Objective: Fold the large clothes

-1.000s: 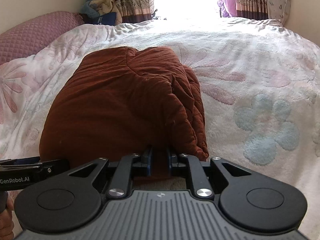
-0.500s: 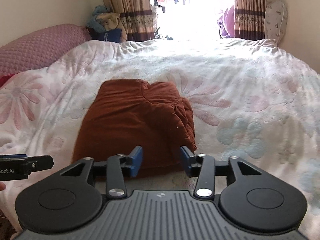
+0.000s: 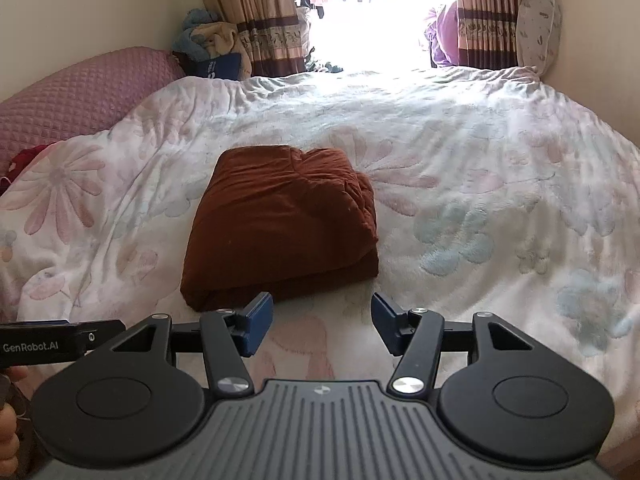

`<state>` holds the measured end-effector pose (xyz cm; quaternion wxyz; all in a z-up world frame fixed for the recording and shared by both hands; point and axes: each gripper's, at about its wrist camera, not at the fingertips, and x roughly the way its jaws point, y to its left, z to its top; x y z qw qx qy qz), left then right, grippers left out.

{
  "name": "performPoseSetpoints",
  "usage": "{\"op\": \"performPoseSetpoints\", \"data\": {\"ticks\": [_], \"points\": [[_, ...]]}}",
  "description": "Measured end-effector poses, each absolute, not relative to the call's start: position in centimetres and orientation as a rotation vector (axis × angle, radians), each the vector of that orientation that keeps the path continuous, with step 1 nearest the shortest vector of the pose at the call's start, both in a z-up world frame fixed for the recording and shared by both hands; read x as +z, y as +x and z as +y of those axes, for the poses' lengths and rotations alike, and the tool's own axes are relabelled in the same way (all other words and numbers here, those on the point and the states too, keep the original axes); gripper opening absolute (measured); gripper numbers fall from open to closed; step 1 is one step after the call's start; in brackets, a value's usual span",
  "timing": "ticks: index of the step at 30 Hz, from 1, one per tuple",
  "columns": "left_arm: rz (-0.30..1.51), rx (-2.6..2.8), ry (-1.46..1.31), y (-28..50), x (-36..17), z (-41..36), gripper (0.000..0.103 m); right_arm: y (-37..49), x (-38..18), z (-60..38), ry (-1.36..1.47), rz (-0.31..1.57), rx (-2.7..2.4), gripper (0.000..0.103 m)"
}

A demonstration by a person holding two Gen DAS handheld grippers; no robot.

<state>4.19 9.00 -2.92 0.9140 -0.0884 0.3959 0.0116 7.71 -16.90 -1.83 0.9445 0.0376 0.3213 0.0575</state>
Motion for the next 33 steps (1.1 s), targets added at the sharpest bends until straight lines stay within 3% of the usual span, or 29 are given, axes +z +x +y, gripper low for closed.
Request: {"op": "performPoseSetpoints", "data": {"ticks": [33], "points": [[0.815,-0.011,-0.157,4.4,-2.5,8.4,0.09,6.6,-2.1,-16.8,0.081,0.661,0.125,0.067]]}}
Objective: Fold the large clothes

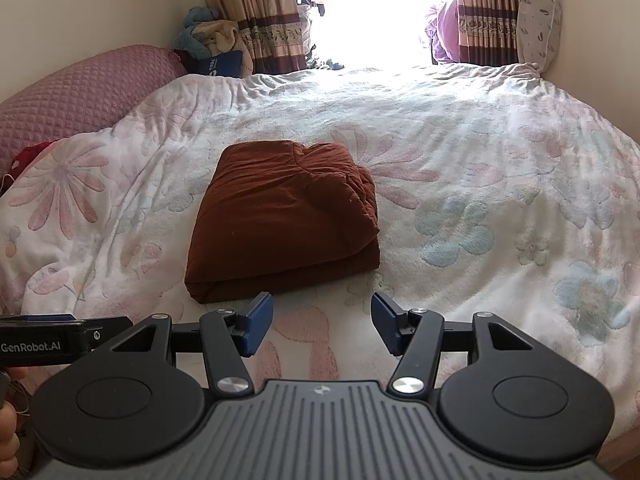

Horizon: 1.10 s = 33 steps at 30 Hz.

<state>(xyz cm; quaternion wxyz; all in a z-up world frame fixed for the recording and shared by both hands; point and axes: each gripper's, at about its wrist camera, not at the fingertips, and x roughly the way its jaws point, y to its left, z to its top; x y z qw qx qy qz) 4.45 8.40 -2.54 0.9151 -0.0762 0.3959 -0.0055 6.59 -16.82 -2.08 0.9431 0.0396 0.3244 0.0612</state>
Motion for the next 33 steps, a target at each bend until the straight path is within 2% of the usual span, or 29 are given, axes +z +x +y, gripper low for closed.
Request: {"op": "performPoseSetpoints", "data": {"ticks": [33], "points": [[0.814,-0.016,-0.15,3.92,-2.37,8.46,0.09,6.69,-2.02,-17.02,0.085,0.663,0.131,0.067]]}}
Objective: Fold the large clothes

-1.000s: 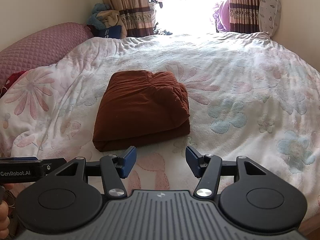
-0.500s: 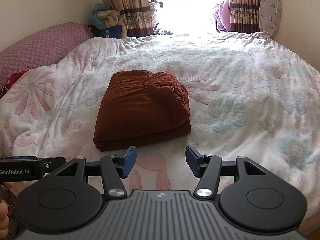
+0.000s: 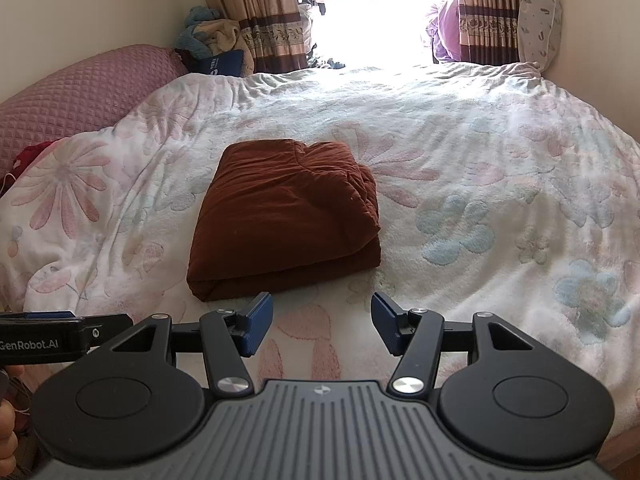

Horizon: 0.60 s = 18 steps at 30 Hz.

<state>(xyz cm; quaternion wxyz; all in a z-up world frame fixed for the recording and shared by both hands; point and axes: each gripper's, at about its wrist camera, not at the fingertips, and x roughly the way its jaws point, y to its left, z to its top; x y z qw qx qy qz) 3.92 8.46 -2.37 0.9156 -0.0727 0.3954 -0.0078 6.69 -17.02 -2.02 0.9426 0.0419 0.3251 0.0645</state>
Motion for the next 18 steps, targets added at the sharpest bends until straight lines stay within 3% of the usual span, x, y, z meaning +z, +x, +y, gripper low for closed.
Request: {"op": "performPoseSetpoints", "data": {"ticks": [18], "points": [[0.825,-0.024,-0.136,4.2,-2.42,8.44,0.09,6.66,-2.16,-17.12,0.084,0.663,0.134,0.067]]}}
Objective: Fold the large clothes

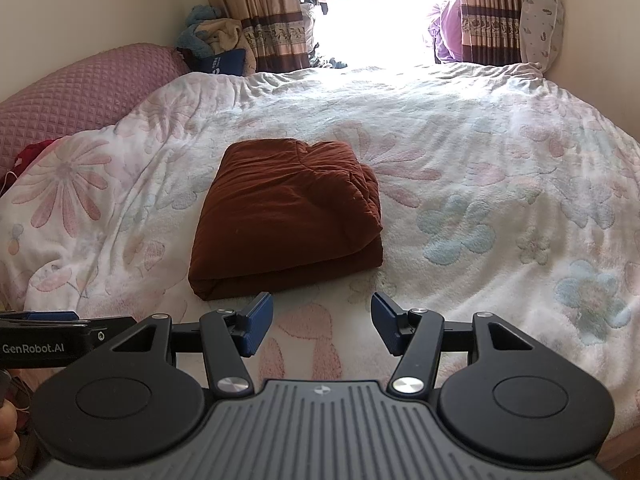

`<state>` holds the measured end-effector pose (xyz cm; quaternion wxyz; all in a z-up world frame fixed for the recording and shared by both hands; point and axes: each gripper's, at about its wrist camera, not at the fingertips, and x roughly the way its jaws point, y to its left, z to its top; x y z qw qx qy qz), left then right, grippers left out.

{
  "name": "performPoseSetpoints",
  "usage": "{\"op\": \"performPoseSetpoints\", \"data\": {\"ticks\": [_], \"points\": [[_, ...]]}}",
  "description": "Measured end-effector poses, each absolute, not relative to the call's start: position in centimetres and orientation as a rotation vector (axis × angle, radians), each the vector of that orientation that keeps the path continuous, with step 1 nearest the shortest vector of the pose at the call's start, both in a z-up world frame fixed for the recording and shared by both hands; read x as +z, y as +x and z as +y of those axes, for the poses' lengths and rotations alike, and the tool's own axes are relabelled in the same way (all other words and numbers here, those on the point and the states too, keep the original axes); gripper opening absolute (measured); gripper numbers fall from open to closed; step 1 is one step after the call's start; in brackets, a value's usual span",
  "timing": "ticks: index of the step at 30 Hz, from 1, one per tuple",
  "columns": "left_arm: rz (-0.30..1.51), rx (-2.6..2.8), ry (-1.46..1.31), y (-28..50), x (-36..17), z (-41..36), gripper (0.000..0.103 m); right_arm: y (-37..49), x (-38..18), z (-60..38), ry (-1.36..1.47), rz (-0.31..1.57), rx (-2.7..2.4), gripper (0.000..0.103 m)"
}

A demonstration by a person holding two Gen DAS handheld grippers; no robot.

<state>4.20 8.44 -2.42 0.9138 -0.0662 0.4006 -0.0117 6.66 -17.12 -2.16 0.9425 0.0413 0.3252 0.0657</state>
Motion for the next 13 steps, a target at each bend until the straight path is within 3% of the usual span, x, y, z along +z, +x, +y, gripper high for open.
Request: {"op": "performPoseSetpoints", "data": {"ticks": [13], "points": [[0.828,-0.029,-0.14,4.34,-2.51,8.64,0.09,6.55,-2.32,-17.12,0.084,0.666,0.136,0.067]]}}
